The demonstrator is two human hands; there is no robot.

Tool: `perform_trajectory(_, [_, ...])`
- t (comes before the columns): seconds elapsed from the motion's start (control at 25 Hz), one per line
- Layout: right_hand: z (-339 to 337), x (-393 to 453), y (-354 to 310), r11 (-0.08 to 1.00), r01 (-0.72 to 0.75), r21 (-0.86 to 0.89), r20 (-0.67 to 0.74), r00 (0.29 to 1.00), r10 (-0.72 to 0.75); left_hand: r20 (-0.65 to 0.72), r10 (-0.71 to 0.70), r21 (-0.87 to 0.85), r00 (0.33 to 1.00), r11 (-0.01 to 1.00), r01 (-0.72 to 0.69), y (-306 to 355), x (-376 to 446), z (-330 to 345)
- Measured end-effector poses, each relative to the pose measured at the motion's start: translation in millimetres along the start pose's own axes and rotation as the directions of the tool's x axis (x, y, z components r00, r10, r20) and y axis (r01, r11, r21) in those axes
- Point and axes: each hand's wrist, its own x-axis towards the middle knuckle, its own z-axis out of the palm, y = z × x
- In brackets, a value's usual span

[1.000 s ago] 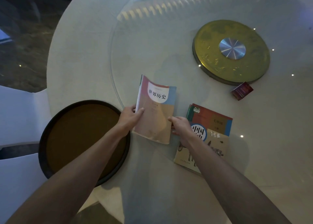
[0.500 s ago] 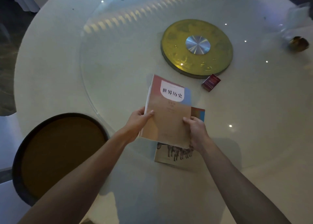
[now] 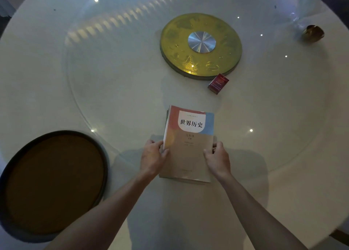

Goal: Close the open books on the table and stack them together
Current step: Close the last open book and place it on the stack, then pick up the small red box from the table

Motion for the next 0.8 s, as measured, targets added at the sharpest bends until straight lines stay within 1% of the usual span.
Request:
perform_trajectory(0.08, [-0.4,-1.7,1.0,0.994,0.043,-0.098,-0.028,0.999,-0.046,0.037,-0.001,0.060,0.999,0.998,-0.001,-2.8,1.7,2.0])
perform_trajectory(0.16, [1.5,-2.6,1.0,0.980,0.067,-0.186,-0.036,0.997,-0.075,0.079,-0.007,0.085,0.997,0.996,0.000,-6.0,2.8,3.6])
perform_trajectory(0.28, [5.0,-1.4,2.3,0.965,0.071,-0.251,-0.053,0.995,-0.087,0.102,-0.005,0.082,0.995,0.997,-0.004,-5.6,3.7,4.5])
perform_trajectory(0.52, [-1.0,8.3,4.2,0.978,0.037,-0.206,0.022,0.999,-0.033,0.148,-0.086,0.042,0.985,0.996,0.081,-0.8,13.0,2.3])
perform_trajectory(0.64, [-2.6,12.9,5.0,0.986,-0.005,-0.168,0.043,0.999,0.012,0.111,-0.123,-0.001,0.986,0.992,0.124,3.8,12.3,6.6])
perform_trajectory(0.8, [-4.3,14.5,4.4,0.990,0.009,-0.142,0.041,0.999,-0.004,0.066,-0.115,0.006,0.991,0.993,0.115,2.8,11.9,13.6])
